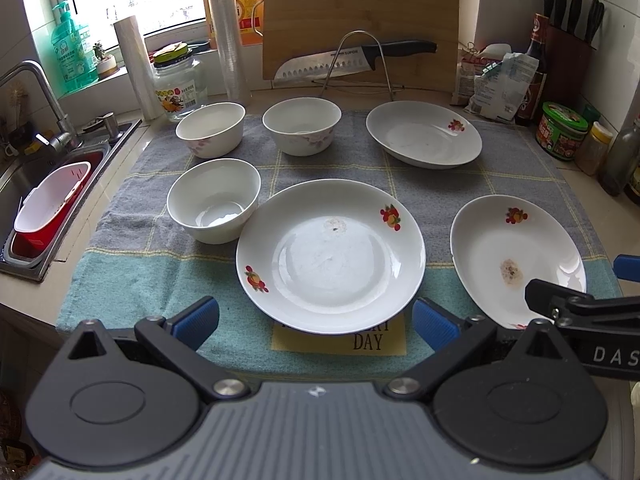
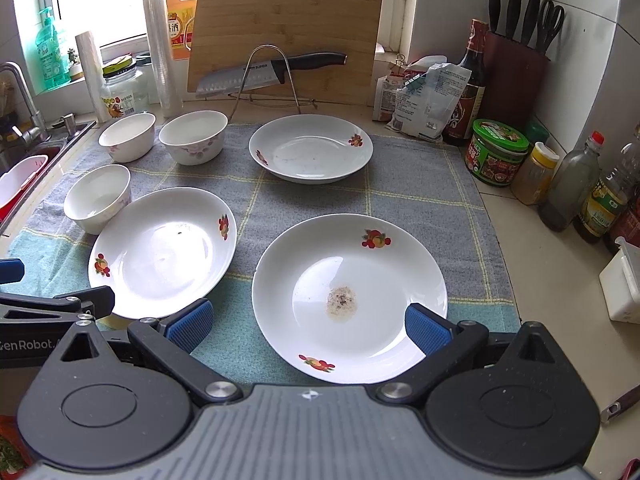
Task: Organize plates and bowls
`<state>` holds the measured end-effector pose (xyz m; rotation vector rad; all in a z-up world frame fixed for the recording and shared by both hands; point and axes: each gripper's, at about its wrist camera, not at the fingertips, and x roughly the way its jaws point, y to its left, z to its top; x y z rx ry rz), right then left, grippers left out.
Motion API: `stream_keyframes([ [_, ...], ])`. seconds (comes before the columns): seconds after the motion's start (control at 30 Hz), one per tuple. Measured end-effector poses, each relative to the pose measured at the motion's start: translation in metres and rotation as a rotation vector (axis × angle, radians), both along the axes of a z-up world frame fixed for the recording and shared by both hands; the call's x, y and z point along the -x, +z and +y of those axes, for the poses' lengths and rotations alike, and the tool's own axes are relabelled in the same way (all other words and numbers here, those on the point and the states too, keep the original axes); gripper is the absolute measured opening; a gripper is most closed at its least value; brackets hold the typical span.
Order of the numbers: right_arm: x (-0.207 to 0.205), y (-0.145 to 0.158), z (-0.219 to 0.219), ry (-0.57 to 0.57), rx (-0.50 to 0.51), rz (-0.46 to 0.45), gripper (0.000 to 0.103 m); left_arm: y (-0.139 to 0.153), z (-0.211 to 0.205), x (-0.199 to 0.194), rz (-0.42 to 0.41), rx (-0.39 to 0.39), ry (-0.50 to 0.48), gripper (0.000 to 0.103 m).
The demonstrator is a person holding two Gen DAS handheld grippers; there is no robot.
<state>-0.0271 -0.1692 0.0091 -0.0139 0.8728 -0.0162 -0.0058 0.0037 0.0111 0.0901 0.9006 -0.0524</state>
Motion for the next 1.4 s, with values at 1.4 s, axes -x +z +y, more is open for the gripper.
stream_keyframes([
  [1.4,0.025,-0.063,-0.052,0.136,0.015,-0.03,0.103,-0.007,-0.016,-0.004,-0.061,0.068,-0.068,0.102],
])
